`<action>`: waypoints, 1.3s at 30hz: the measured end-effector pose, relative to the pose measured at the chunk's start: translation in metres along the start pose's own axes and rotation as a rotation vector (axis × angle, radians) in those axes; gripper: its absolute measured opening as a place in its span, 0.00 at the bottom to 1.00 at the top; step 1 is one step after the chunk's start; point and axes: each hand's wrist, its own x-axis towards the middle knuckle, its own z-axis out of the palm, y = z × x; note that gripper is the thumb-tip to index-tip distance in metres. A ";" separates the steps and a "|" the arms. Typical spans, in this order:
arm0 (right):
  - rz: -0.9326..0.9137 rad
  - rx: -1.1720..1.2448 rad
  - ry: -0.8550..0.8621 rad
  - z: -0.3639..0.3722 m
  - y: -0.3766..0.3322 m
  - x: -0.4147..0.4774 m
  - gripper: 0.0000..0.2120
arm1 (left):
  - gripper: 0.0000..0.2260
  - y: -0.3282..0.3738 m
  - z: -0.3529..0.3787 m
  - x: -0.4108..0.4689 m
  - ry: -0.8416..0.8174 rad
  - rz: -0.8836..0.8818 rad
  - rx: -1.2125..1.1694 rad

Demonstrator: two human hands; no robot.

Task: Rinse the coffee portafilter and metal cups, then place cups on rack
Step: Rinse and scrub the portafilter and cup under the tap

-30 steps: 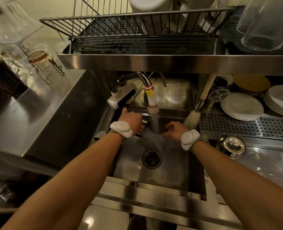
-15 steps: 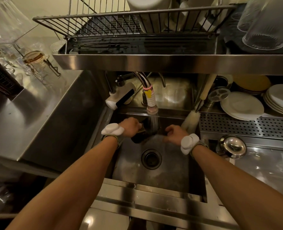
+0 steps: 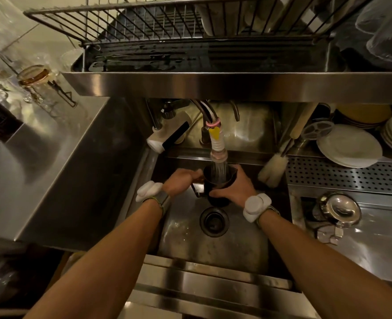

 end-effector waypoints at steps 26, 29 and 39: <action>0.011 -0.069 0.052 0.008 -0.008 -0.002 0.47 | 0.11 -0.039 -0.027 0.009 0.128 0.180 0.361; 0.035 -0.066 0.086 0.002 -0.005 0.001 0.47 | 0.10 -0.044 -0.030 0.011 0.109 0.153 0.304; 0.026 -0.061 0.122 -0.001 -0.008 0.007 0.46 | 0.11 -0.040 -0.023 0.019 0.076 0.167 0.275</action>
